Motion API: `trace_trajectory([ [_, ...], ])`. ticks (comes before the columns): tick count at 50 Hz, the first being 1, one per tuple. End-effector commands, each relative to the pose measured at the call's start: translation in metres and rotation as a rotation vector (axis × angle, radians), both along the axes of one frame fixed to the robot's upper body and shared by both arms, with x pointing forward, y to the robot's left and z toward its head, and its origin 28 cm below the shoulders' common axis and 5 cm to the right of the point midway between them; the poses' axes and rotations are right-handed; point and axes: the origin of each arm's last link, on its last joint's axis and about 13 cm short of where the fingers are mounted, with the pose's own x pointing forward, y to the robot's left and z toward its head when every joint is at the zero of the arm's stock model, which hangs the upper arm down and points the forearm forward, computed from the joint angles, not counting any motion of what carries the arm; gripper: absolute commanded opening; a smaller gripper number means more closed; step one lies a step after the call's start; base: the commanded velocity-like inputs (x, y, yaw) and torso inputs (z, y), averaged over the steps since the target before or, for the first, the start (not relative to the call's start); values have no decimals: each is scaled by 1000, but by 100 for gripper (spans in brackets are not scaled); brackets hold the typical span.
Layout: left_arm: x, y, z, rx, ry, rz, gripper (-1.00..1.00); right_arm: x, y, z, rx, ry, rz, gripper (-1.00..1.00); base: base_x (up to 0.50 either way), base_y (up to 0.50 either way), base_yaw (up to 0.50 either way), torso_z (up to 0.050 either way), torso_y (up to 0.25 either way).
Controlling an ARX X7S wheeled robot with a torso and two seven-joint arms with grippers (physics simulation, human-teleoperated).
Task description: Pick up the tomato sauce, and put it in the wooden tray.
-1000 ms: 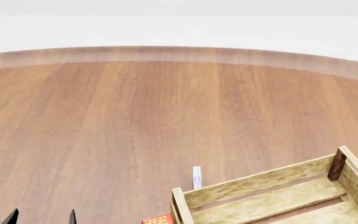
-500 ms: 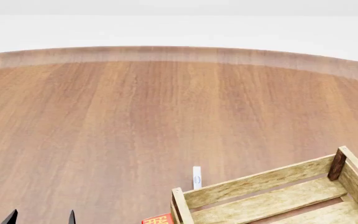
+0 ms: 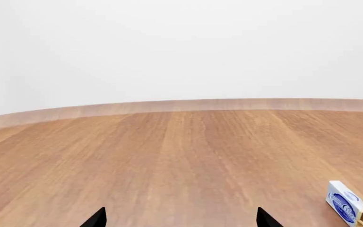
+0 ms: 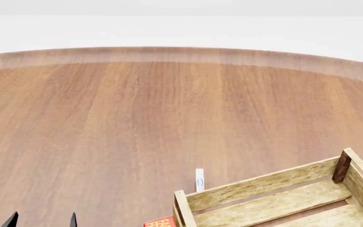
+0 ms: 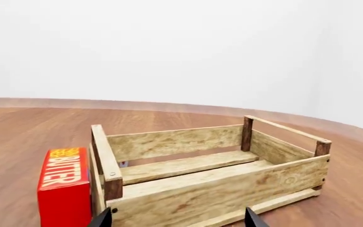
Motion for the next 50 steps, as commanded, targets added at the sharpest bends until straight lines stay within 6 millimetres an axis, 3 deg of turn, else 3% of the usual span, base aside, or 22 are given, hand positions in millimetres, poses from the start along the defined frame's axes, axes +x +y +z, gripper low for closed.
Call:
trace_trajectory([
  [1, -1, 0, 1, 1, 0, 1, 100, 2, 3, -11, -6, 48, 11, 100, 0, 0, 0, 0, 0],
  [50, 2, 2, -3, 5, -1, 1, 100, 1, 6, -30, -12, 135, 31, 100, 0, 0, 0, 0, 0],
])
